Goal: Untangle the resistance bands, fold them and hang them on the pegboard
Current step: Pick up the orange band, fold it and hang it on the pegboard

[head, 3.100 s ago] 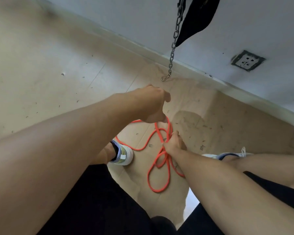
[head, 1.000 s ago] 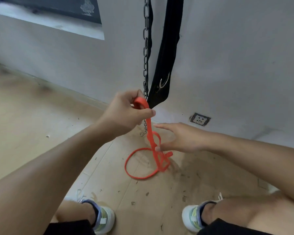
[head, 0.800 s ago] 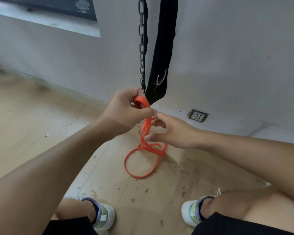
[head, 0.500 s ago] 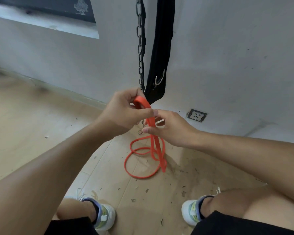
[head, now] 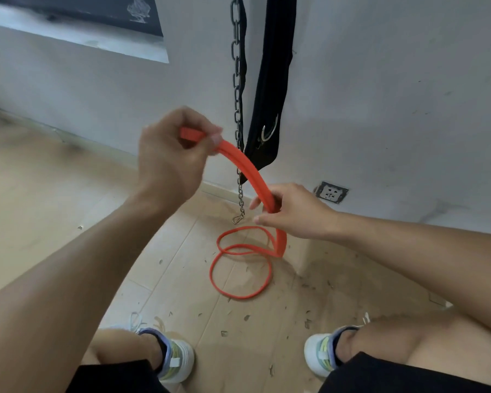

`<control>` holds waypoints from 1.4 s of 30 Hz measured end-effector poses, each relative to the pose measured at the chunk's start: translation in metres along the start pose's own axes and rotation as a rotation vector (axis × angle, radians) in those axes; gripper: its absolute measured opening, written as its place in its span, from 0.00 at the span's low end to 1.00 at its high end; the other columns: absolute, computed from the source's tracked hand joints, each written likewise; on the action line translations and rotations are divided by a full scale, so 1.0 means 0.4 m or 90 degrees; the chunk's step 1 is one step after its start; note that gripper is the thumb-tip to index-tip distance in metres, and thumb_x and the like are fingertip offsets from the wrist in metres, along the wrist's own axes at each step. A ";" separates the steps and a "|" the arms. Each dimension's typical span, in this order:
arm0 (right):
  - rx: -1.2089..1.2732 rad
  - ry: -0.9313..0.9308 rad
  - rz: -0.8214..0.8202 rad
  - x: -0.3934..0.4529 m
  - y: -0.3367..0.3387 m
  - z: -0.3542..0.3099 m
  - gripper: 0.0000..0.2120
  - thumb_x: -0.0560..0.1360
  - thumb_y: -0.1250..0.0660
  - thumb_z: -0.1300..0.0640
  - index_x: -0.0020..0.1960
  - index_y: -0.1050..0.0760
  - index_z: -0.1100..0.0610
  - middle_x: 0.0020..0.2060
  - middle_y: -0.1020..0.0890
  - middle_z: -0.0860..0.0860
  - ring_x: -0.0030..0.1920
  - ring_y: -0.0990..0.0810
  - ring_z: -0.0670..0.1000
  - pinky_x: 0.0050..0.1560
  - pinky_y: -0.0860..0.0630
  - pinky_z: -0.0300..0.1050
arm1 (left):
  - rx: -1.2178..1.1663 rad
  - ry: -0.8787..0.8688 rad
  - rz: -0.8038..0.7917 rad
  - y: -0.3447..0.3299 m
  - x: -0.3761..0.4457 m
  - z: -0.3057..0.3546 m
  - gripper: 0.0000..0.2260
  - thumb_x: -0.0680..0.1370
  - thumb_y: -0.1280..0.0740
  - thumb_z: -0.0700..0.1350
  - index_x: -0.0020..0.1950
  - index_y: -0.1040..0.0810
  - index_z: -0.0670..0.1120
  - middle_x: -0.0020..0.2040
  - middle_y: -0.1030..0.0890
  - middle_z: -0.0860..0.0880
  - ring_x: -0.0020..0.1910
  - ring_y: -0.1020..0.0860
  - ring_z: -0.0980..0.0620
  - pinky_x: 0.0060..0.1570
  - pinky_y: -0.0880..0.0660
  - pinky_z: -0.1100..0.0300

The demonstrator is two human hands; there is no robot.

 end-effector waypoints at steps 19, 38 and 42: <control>-0.023 0.091 0.110 -0.041 0.119 -0.109 0.16 0.73 0.21 0.60 0.58 0.17 0.49 0.41 0.14 0.42 0.43 0.16 0.41 0.48 0.23 0.35 | 0.195 0.147 -0.361 -0.150 -0.073 -0.108 0.15 0.77 0.29 0.58 0.59 0.18 0.52 0.56 0.16 0.59 0.57 0.20 0.64 0.58 0.29 0.66; 0.003 0.051 -0.017 -0.043 0.049 -0.048 0.09 0.74 0.26 0.64 0.48 0.22 0.52 0.39 0.16 0.49 0.44 0.16 0.50 0.54 0.19 0.54 | -0.062 -0.015 -0.256 -0.150 -0.049 0.025 0.11 0.81 0.32 0.44 0.40 0.21 0.40 0.36 0.19 0.39 0.35 0.23 0.51 0.39 0.28 0.63; 0.052 -0.006 0.058 -0.018 0.089 0.019 0.12 0.75 0.25 0.65 0.48 0.23 0.50 0.43 0.15 0.49 0.49 0.14 0.54 0.58 0.18 0.60 | -0.115 0.036 -0.189 -0.092 -0.010 -0.004 0.13 0.82 0.34 0.46 0.39 0.23 0.42 0.35 0.23 0.46 0.34 0.23 0.52 0.44 0.23 0.59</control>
Point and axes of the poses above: each hand's wrist, its own x-axis towards the middle knuckle, its own y-axis out of the back of the hand, z = x × y, the point moved 10 cm from there along x, towards the middle knuckle
